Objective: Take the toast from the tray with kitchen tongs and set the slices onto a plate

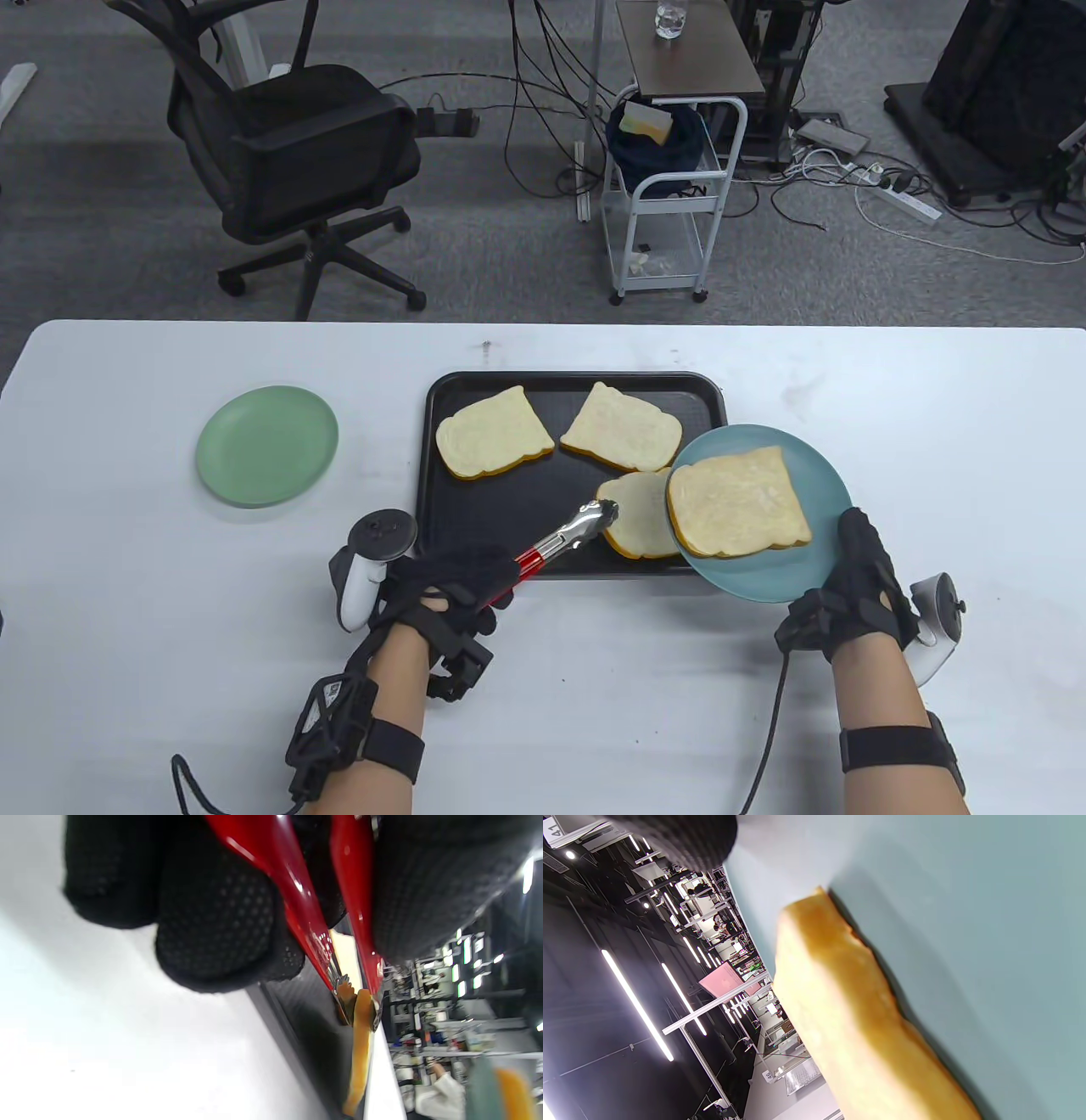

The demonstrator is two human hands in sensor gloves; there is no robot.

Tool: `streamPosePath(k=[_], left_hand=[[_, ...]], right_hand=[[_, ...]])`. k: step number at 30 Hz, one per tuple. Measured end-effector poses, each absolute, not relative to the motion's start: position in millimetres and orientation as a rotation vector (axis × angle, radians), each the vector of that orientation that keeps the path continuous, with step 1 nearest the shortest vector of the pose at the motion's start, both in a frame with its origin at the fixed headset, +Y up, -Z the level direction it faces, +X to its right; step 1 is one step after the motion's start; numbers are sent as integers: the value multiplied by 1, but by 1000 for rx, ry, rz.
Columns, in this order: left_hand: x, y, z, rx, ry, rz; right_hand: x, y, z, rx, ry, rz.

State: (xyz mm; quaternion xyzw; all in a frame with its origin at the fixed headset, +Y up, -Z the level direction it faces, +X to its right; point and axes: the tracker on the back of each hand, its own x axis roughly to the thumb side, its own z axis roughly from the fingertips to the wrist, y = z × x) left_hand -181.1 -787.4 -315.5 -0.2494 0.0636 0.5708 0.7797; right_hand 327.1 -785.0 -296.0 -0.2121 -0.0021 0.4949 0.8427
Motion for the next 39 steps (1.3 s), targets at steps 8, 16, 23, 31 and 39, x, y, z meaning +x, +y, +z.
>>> streamPosePath(k=[8, 16, 23, 31, 39], left_hand=[[-221, -764, -306, -352, 154, 1514], [-204, -719, -295, -287, -63, 1594], [-152, -707, -285, -381, -204, 1506], [-118, -729, -283, -480, -171, 1363], [-111, -739, -283, -511, -158, 1300]], right_hand=[[327, -786, -296, -444, -6, 1032], [328, -788, -296, -446, -4, 1053], [328, -788, -296, -446, -6, 1058], [328, -789, -296, -451, -10, 1053], [329, -789, -296, -457, -10, 1054]])
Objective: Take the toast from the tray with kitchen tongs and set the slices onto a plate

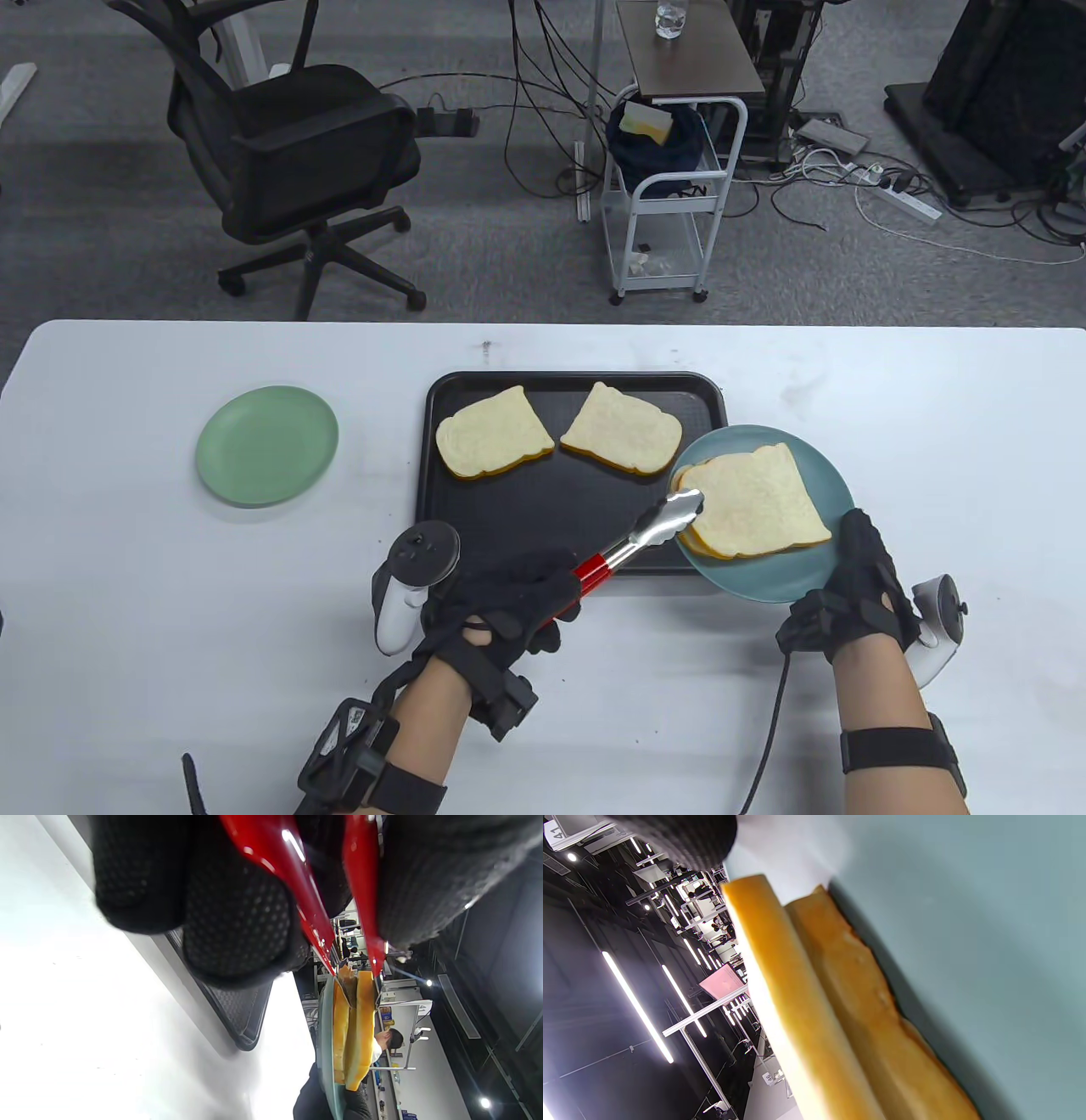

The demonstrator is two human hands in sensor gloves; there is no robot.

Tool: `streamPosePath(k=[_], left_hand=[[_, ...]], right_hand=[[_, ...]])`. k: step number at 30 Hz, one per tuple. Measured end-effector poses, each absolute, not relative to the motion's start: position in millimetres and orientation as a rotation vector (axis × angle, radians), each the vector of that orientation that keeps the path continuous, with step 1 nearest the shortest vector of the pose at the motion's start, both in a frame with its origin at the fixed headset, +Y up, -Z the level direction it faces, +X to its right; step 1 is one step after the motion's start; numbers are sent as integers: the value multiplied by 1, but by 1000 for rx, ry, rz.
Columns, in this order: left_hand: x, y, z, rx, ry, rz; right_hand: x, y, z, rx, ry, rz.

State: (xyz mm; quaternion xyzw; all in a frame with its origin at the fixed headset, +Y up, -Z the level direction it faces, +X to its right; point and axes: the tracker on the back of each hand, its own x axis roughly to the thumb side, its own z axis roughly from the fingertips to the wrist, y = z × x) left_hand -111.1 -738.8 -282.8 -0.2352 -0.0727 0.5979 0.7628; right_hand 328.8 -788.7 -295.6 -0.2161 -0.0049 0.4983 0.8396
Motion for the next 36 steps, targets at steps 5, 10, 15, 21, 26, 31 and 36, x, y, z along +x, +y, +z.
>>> streamPosePath(k=[5, 10, 15, 21, 26, 31, 36], left_hand=[[-118, -733, -283, -487, -167, 1326], [-137, -725, -287, -406, -148, 1335], [-163, -728, -292, -363, -72, 1368], [-180, -749, -298, -365, 88, 1270], [-181, -763, -300, -361, 209, 1132], [-174, -776, -310, -429, 269, 1105], [-160, -782, -329, -463, 293, 1061]], right_hand=[[330, -791, -295, -480, -17, 1062], [331, -789, -295, -472, -22, 1031], [332, -790, -294, -476, -24, 1016], [332, -790, -294, -482, -27, 1024], [333, -790, -294, -481, -24, 1027], [333, -790, -294, -474, -20, 1028], [331, -790, -296, -467, -11, 1039]])
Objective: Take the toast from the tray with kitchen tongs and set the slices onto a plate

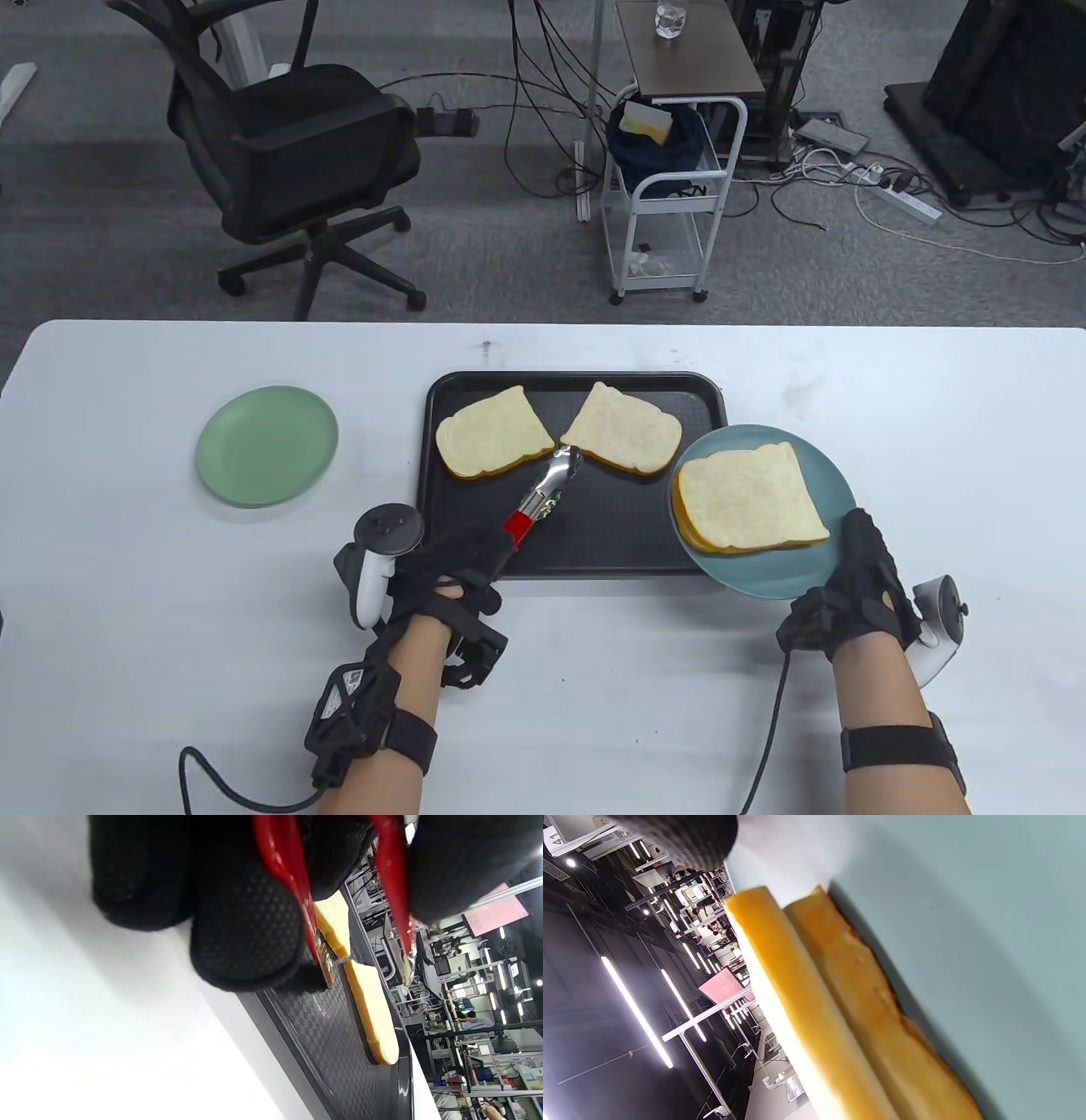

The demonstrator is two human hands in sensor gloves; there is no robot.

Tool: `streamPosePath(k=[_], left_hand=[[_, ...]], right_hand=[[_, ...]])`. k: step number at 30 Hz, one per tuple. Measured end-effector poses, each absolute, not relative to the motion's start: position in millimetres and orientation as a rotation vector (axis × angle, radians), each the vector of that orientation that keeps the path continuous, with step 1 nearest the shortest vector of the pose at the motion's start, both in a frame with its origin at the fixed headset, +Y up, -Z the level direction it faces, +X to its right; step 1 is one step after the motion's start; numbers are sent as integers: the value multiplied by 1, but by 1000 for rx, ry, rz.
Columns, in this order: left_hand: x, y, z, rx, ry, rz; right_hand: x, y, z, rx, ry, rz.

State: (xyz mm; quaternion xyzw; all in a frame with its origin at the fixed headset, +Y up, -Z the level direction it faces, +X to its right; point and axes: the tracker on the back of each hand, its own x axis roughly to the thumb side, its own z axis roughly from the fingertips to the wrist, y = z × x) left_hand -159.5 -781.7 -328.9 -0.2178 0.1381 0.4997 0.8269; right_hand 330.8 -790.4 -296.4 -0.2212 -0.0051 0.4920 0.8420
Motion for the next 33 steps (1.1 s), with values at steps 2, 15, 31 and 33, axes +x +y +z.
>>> streamPosePath(k=[2, 15, 31, 33], left_hand=[[-154, -781, -337, -471, 309, 1080], [-112, -777, -379, -557, 270, 1100], [-102, -776, -373, -551, 365, 1157], [-110, -770, -371, -541, 378, 1153]], right_hand=[[330, -790, -297, -465, -6, 1038], [329, -789, -300, -463, 2, 987], [329, -788, -300, -469, 5, 971], [329, -788, -300, -465, 5, 970]])
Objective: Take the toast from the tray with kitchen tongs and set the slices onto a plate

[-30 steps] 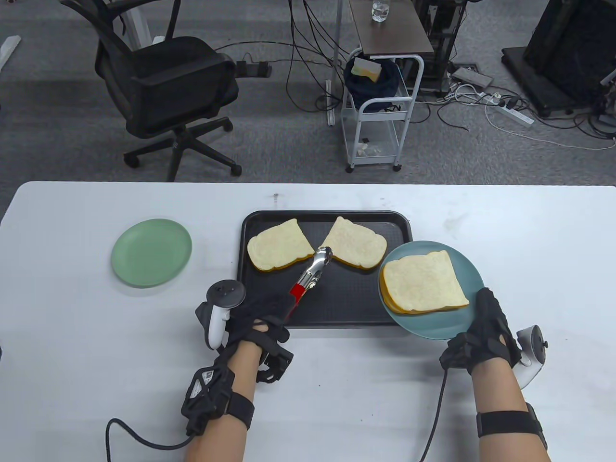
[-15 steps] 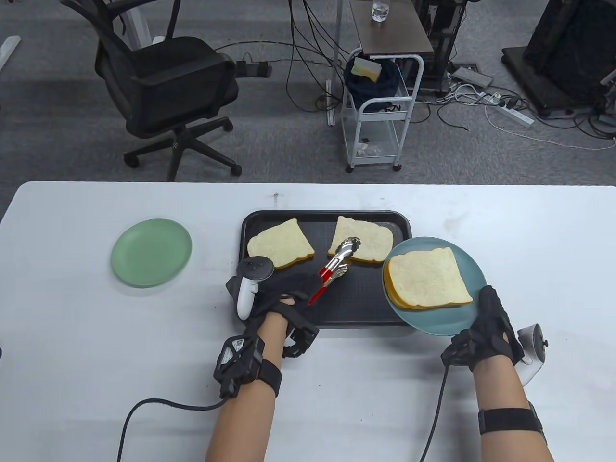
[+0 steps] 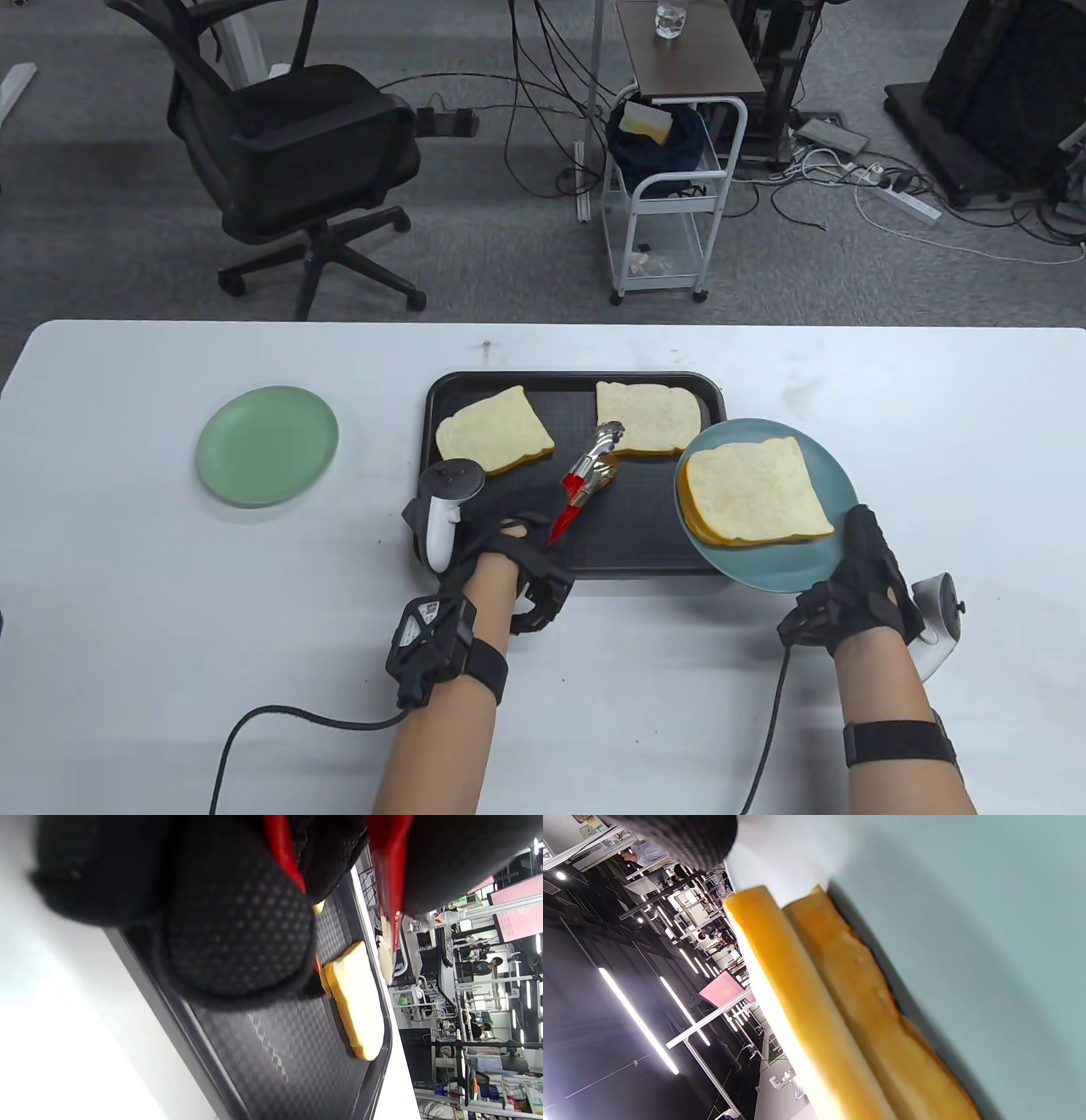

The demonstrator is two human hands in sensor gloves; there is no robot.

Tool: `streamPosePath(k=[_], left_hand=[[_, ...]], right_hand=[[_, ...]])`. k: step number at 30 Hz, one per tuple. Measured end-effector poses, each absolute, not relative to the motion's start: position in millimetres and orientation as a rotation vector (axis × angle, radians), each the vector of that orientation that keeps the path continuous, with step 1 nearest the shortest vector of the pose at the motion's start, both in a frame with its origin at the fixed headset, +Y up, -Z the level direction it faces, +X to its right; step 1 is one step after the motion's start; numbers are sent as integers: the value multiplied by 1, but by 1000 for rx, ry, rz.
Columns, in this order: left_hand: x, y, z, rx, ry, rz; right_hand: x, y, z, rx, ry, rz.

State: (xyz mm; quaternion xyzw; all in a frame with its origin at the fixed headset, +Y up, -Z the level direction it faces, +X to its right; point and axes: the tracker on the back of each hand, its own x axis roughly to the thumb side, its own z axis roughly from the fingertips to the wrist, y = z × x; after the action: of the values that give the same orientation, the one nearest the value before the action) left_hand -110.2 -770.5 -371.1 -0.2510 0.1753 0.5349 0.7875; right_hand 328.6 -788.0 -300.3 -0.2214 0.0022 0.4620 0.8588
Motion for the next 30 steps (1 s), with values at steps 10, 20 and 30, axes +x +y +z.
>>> streamPosePath(k=[10, 20, 30], left_hand=[[-114, -785, -382, -543, 371, 1134], [-104, -792, -394, -534, 356, 1142], [-151, -689, -358, -353, 200, 1280]], right_hand=[[328, -788, -300, -455, 10, 966], [327, -788, -299, -458, 16, 959], [328, -788, -299, -460, 9, 970]])
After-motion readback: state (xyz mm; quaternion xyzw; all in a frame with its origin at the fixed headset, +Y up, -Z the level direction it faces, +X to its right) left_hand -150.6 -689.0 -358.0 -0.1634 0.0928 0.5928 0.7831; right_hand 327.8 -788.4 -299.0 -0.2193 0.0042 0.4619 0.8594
